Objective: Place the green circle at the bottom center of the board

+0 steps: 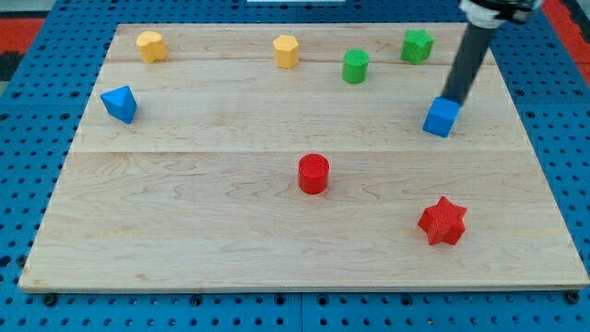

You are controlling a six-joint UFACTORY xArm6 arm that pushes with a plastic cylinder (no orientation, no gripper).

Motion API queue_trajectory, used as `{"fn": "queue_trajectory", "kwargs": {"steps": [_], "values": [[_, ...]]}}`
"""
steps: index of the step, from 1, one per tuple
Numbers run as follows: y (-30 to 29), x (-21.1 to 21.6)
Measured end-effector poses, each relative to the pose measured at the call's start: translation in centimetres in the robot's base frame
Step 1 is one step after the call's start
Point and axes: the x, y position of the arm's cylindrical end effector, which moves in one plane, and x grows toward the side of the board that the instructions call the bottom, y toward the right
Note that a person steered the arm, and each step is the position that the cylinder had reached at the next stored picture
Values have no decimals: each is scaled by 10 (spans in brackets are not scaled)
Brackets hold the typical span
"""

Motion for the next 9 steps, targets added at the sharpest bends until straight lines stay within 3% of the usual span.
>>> {"fn": "queue_trajectory", "kwargs": {"steps": [1, 2, 4, 5, 6, 7, 9], "values": [[-22, -45], [-81, -77], [-179, -42], [-171, -67], [-233, -78], [-238, -35], [-238, 102]]}}
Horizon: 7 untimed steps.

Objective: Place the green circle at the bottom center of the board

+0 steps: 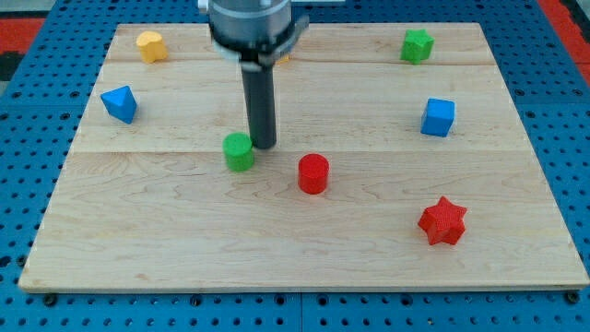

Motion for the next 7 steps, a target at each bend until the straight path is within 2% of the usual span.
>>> {"fn": "queue_trajectory", "kwargs": {"steps": [1, 2, 3, 5, 6, 7], "values": [[0, 23], [-4, -29], [-36, -43], [-27, 91], [1, 76], [82, 74]]}}
